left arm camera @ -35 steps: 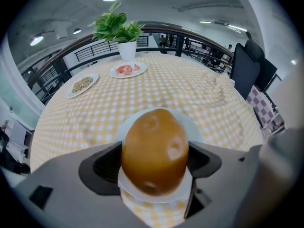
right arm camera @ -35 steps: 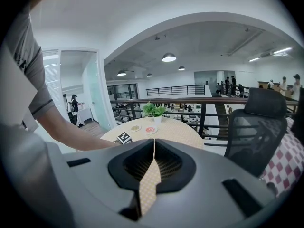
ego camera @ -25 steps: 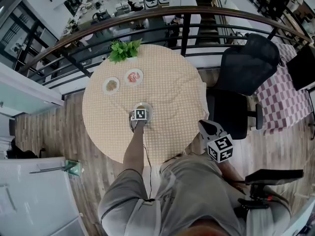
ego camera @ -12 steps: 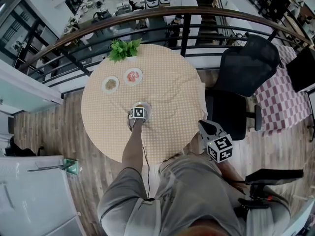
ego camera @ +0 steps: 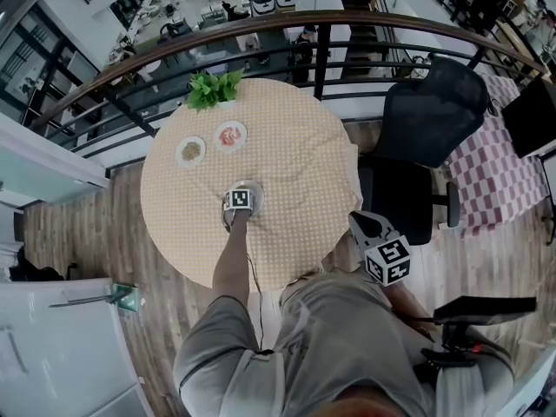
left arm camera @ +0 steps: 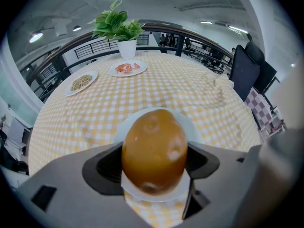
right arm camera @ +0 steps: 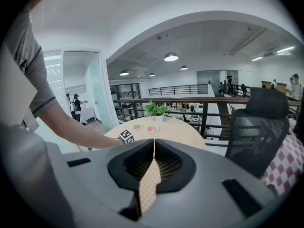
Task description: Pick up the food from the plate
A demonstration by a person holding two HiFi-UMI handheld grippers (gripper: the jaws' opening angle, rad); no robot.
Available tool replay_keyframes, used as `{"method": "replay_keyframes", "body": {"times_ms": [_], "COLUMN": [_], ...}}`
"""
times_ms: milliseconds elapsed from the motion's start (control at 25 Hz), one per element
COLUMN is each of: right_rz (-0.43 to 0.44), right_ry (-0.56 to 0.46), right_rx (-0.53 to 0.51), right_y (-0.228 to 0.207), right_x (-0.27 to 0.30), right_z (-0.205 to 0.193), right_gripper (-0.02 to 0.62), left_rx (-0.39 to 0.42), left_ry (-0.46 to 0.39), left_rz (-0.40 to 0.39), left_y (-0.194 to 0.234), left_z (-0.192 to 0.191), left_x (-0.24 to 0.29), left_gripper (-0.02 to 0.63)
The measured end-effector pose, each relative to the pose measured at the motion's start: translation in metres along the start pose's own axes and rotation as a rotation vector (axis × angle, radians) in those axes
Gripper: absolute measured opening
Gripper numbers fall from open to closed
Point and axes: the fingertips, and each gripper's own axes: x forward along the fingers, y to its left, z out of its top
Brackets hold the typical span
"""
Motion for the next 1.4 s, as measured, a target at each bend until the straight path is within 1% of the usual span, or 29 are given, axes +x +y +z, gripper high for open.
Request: {"method": "replay_keyframes", "body": {"times_ms": [120,240,400,480,520,640,760,880,1120,1280,1400], "right_rz": [0.0,0.008,0.032,0.049,0.059,0.097,0.147,0.179,0.246,0.283,0.319], "right_ry": [0.0,0.002,0.003,0.002,0.001,-0.004,-0.023,-0.054,-0.123,-0.158,-0.187], "right_rx": [-0.001,-0.002,-0.009,-0.015,-0.018,-0.04,-0.096,-0.142,-0.193,-0.22,-0.226], "right_y": [0.0,0.0,0.005,0.01,0.012,0.021,0.031,0.038,0.055,0.07,0.084], "right_x": [-0.001,0.001,0.006,0.01,0.012,0.021,0.029,0.037,0.059,0.067,0.07], "right_z": [-0.001,-0.002,-0.001,0.0,0.002,0.007,0.018,0.033,0.064,0.079,0.091], "right_gripper": [0.015,0.015,0.015,0.015,0.015,0.015,0.015,0.015,0.015,0.015,0.015], "left_rx": [-0.037,-0.017,-0.031,-0.011,-0.007,-0.005,0.016,0.044,0.049,0.054,0.076], "left_ry": [-0.039,-0.095,-0.107,-0.154,-0.18,-0.245,-0.313,-0.412,-0.624,-0.774,-0.873], "left_rz": [-0.001,0.023,0.009,0.041,0.038,-0.007,-0.006,-0.006,-0.016,-0.031,-0.047], "left_y": [0.001,0.001,-0.001,0.003,0.002,-0.007,-0.01,-0.016,-0.026,-0.045,-0.064], "left_z": [0.003,0.012,0.013,0.025,0.031,0.045,0.061,0.081,0.101,0.1,0.094], "left_x": [-0.003,-0.011,-0.018,-0.037,-0.046,-0.065,-0.096,-0.14,-0.225,-0.293,-0.343], "left_gripper": [0.377,0.377,0.377,0.377,0.377,0.377,0.377,0.377,0.377,0.377,0.377]}}
